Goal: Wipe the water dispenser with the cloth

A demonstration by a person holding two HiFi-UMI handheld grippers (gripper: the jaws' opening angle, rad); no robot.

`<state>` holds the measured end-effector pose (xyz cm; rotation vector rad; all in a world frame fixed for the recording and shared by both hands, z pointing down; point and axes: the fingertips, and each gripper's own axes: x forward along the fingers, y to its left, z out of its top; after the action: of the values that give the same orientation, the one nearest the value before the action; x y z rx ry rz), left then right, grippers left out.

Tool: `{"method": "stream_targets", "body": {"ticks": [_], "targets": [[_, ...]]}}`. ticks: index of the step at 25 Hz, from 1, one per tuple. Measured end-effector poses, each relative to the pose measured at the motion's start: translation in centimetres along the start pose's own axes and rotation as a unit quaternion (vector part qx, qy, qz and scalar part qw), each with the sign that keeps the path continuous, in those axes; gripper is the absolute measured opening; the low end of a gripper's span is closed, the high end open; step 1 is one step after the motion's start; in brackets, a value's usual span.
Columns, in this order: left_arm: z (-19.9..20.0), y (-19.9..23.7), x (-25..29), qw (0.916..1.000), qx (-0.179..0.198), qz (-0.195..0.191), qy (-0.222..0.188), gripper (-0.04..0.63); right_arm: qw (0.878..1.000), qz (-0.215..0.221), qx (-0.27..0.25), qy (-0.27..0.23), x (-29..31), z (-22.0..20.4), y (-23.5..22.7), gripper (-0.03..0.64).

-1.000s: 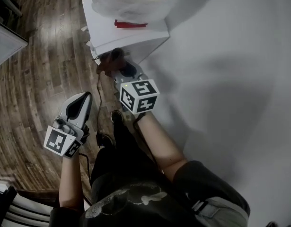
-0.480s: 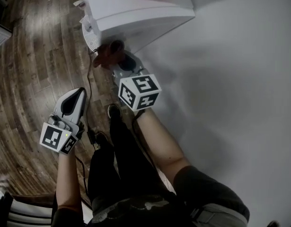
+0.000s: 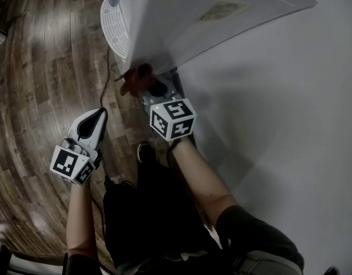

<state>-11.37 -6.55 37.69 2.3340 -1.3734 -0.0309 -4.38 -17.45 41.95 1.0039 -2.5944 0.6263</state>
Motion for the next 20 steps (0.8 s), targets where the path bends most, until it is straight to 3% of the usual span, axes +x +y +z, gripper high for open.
{"method": "stream_targets", "body": {"ticks": [7, 13, 17, 20], "targets": [[-10.3, 6.2, 3.0, 1.0, -0.001, -0.004, 0.004, 0.017, 0.999, 0.012, -0.018, 0.035, 5.4, -11.7, -3.8, 0.06], [-17.2, 11.3, 6.1, 0.9993, 0.03, -0.016, 0.018, 0.017, 0.997, 0.02, -0.04, 0.057, 9.8, -19.6, -7.2, 0.06], [-19.4, 13.4, 6.8, 0.9981, 0.047, -0.026, 0.03, 0.017, 0.996, 0.003, -0.035, 0.078, 11.7, -23.6, -9.3, 0.06], [-19.1, 14.6, 6.6, 0.9978, 0.053, -0.016, 0.036, 0.017, 0.996, -0.002, -0.03, 0.078, 11.1, -23.9, -9.9, 0.06]]}}
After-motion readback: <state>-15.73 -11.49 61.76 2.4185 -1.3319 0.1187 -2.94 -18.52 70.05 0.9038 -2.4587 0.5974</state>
